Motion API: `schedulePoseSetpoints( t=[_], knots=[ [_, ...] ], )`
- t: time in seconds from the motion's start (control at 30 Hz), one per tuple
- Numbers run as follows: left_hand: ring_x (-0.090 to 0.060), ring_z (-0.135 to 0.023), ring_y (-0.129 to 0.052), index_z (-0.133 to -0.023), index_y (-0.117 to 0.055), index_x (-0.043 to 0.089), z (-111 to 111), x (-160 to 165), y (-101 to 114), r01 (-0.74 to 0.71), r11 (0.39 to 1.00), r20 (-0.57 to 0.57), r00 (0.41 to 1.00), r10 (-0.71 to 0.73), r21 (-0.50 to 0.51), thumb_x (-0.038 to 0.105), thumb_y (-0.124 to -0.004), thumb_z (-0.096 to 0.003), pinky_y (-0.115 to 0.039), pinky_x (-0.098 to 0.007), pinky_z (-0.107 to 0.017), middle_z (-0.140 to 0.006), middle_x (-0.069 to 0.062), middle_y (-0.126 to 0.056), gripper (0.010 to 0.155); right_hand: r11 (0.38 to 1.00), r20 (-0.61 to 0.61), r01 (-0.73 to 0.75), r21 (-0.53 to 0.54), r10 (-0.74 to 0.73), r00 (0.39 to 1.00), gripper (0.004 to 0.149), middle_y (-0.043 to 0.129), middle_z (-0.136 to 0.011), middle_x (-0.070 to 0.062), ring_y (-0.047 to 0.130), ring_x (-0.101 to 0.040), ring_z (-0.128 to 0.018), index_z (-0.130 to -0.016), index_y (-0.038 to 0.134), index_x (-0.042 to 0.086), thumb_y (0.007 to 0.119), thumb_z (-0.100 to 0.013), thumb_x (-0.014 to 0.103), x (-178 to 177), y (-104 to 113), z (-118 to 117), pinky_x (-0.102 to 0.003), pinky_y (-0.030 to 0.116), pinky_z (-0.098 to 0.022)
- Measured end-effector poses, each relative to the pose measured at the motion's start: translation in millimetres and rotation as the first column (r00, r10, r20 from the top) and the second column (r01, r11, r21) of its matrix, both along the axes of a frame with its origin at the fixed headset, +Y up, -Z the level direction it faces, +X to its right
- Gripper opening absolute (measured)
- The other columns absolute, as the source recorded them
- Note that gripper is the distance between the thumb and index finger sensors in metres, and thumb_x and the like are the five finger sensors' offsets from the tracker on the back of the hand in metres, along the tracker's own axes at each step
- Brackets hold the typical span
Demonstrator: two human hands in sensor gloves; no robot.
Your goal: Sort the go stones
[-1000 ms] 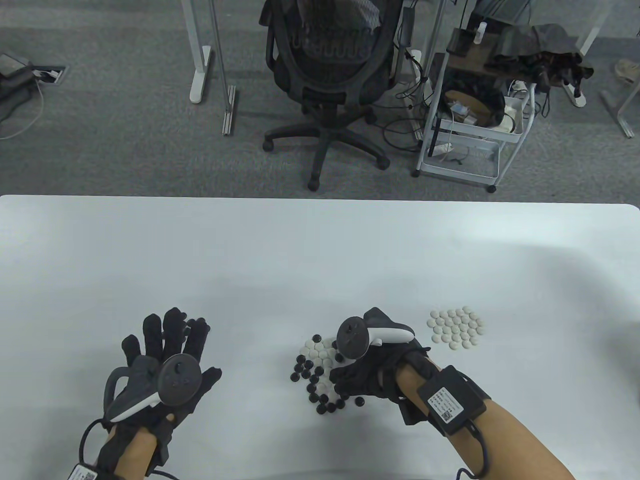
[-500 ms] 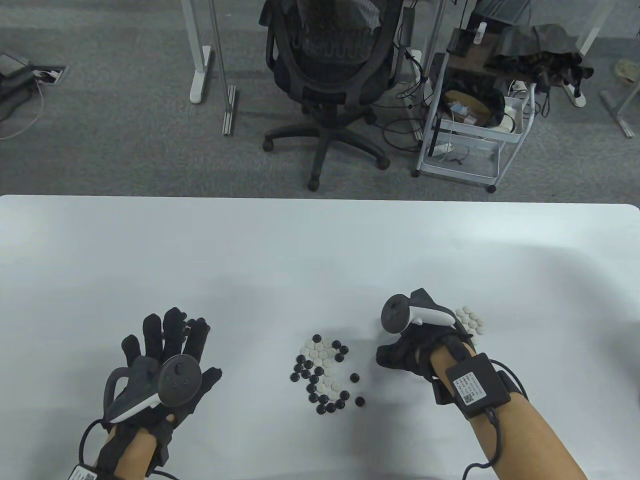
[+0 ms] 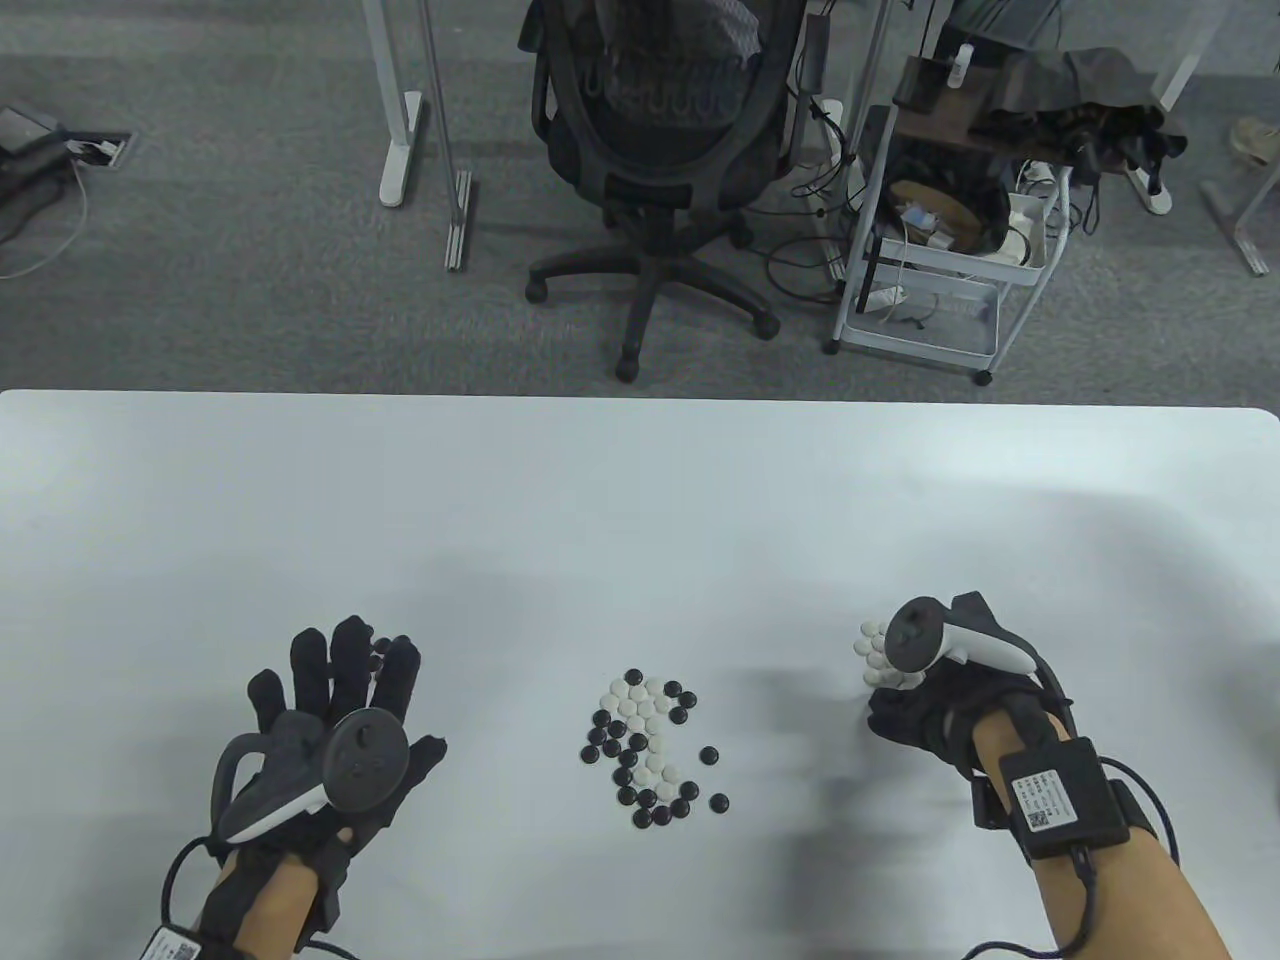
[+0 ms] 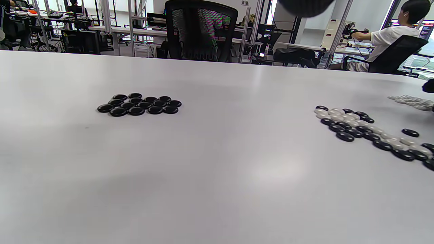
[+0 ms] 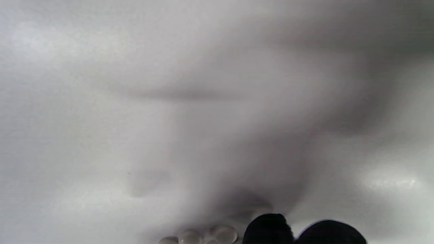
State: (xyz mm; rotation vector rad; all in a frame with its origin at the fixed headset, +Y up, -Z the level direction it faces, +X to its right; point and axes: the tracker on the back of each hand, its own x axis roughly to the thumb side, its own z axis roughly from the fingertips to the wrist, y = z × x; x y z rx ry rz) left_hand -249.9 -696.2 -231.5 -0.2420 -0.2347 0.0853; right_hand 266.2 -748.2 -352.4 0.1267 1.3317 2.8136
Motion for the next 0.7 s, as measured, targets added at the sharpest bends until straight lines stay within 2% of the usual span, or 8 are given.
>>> schedulePoseSetpoints(
  t=[0.27,0.33,0.47,0.57,0.7],
  knots=[
    [-0.063,-0.092,0.014,-0.119,-0.011,0.011,-0.5,-0.3,0.5,-0.003,1.0,0.0,1.0,0.003,0.002,0.051,-0.049,-0.064,-0.003,-0.085,-0.056,-0.113,-0.037,0.013,0.077,0.999,0.033,0.041,0.032,-0.042,0.999,0.061,-0.009,-0.106,-0.022,-0.014,-0.055,-0.087,-0.11,0.049,0.026,0.052,-0.055,0.052,3.9,1.8,-4.0,-0.082,0.008,-0.056],
    [-0.063,-0.092,0.014,-0.119,-0.011,0.011,-0.5,0.2,0.9,-0.006,1.0,0.008,1.0,0.006,0.005,0.051,-0.048,-0.0641,-0.003,-0.085,-0.056,-0.113,-0.037,0.013,0.077,0.991,0.009,0.099,0.087,-0.1,0.995,0.064,-0.007,-0.106,-0.024,-0.013,-0.056,-0.087,-0.112,0.045,0.024,0.052,-0.055,0.052,-0.4,11.9,-0.2,-0.082,0.009,-0.056],
    [-0.062,-0.092,0.013,-0.119,-0.012,0.011,-0.1,3.2,1.6,-0.007,1.0,0.028,1.0,0.007,0.018,0.051,-0.049,-0.0641,-0.002,-0.083,-0.056,-0.113,-0.036,0.013,0.077,0.953,-0.082,0.218,0.209,-0.205,0.975,0.073,-0.006,-0.107,-0.028,-0.012,-0.056,-0.087,-0.114,0.03,0.017,0.051,-0.055,0.053,-20.2,49.7,16.8,-0.081,0.007,-0.056],
    [-0.061,-0.091,0.014,-0.119,-0.012,0.011,1.8,6.7,3.3,-0.005,0.999,0.049,0.999,0.002,0.046,0.051,-0.048,-0.0638,-0.001,-0.082,-0.055,-0.114,-0.035,0.012,0.077,0.886,-0.226,0.32,0.335,-0.254,0.94,0.074,-0.002,-0.109,-0.028,-0.009,-0.057,-0.088,-0.114,0.027,0.017,0.052,-0.054,0.053,-42.2,78.3,33.8,-0.08,0.007,-0.056],
    [-0.06,-0.091,0.014,-0.119,-0.012,0.012,5.0,11.5,5.3,0.004,0.997,0.065,0.998,-0.009,0.075,0.052,-0.047,-0.0637,0.0,-0.082,-0.054,-0.113,-0.033,0.013,0.076,0.794,-0.337,0.416,0.443,-0.282,0.898,0.076,-0.002,-0.109,-0.029,-0.009,-0.057,-0.088,-0.113,0.021,0.016,0.051,-0.054,0.053,-61.5,97.8,56.0,-0.079,0.006,-0.055]
  ],
)
